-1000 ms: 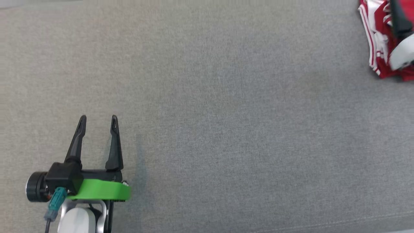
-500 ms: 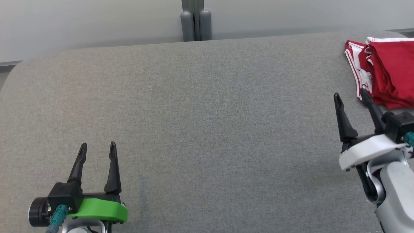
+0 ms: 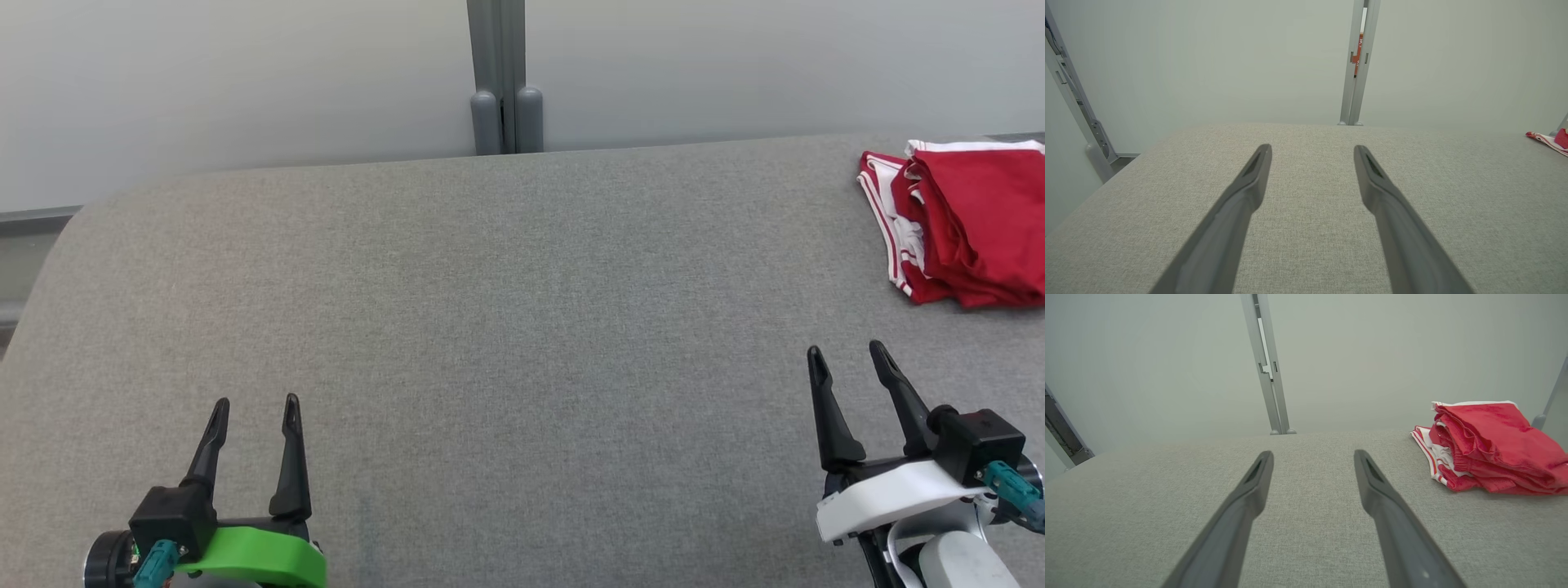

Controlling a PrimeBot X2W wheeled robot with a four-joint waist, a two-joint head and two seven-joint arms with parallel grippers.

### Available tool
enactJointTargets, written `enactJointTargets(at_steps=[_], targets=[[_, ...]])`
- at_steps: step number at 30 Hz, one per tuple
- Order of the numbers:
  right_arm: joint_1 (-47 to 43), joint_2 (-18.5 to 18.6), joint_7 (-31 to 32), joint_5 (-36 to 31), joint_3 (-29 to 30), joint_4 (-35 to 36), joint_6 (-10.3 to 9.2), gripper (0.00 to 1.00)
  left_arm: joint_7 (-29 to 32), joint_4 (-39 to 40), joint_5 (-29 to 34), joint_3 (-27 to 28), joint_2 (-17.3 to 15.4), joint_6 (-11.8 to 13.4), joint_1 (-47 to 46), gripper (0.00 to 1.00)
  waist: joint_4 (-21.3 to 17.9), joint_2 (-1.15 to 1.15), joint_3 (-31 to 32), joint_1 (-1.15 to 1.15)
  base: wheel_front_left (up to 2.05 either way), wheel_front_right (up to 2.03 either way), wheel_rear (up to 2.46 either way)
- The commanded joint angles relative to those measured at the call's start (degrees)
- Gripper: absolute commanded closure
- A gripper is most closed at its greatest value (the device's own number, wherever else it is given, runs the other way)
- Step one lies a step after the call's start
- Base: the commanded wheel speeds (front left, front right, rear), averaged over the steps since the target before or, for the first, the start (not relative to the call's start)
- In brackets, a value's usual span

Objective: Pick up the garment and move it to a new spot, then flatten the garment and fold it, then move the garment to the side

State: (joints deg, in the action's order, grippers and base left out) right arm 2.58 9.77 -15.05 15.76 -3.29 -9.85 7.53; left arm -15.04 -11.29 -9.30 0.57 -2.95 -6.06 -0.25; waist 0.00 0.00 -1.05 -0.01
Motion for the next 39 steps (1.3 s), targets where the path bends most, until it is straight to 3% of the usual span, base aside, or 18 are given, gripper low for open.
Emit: enactJointTargets(at_steps=[1,9,32,33,39], targets=[[-1.1,-0.4,-0.1,-0.7,0.4,0.8,-0.1,0.0,-0.1,-0.2,0.0,0.2,0.0,-0.2,1.0,0.0,0.2,0.0,0.7,0.01,0.0,0.0,0.0],[-3.8,-2.8,-0.1,-2.0,2.1,2.9,-0.1,0.0,-0.1,-0.3,0.0,0.2,0.0,-0.4,1.1,0.0,0.4,0.0,1.7,0.01,0.0,0.0,0.0],[-4.0,-2.8,-0.1,-2.9,2.4,2.7,-0.1,0.0,-0.1,-1.2,-0.6,0.5,0.0,-0.6,1.1,0.0,0.5,0.0,2.6,0.01,0.0,0.0,0.0],[-3.6,-3.0,0.0,-2.7,2.4,2.8,0.0,1.0,0.0,-1.2,-0.6,0.4,0.0,-0.5,0.5,1.0,0.5,0.0,2.6,0.01,0.0,0.0,0.0],[-4.4,-3.8,0.4,-1.2,2.3,0.4,0.01,1.0,0.9,-4.1,-2.0,0.5,0.4,-0.5,0.8,1.0,0.5,0.0,2.6,0.01,0.0,0.0,0.0]])
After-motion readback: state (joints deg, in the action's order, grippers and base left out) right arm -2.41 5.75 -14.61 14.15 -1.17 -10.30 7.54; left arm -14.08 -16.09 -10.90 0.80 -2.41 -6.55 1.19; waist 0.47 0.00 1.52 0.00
